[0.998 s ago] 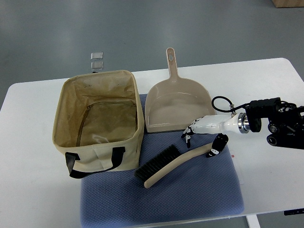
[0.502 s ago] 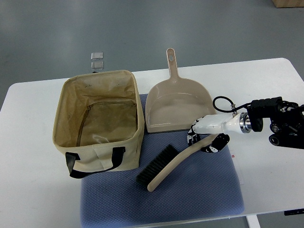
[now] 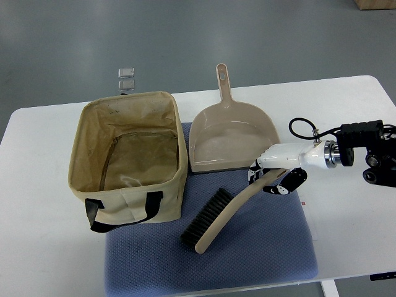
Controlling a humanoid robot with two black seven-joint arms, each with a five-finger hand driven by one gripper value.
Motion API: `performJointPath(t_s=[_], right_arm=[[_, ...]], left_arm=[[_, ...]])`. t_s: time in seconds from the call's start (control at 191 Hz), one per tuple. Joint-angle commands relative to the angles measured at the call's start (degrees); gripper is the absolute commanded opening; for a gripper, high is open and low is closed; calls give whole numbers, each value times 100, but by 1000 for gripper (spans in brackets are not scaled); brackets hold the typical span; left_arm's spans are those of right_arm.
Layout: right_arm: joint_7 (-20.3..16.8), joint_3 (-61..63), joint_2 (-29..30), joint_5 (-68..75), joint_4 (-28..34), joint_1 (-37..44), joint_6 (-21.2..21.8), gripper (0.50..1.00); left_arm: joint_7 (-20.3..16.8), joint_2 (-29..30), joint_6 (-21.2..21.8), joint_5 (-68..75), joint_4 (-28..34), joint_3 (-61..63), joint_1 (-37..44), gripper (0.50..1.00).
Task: Put pink broom in yellow bag with right hand
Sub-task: 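Lift the brush with the right hand up over the dustpan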
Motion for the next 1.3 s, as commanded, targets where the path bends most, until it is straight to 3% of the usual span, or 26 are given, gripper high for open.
performJointPath(t_s=[0.0,0.773,0.951,1.103,1.296], right_arm=[[46,226,-249,10,147,1,79,500],[169,2783,-1927,705,138,1,1898,500],[143,3231,-1910,705,-205,229,2363,500],[143,3337,-1787,705,-433,431,2460,500],[-7,3425,-970,687,-793,633,2469,500]], left_arm=[[1,0,0,0,0,0,0,1000],[1,0,0,0,0,0,0,1000],[1,0,0,0,0,0,0,1000],[1,0,0,0,0,0,0,1000],[1,0,0,0,0,0,0,1000]])
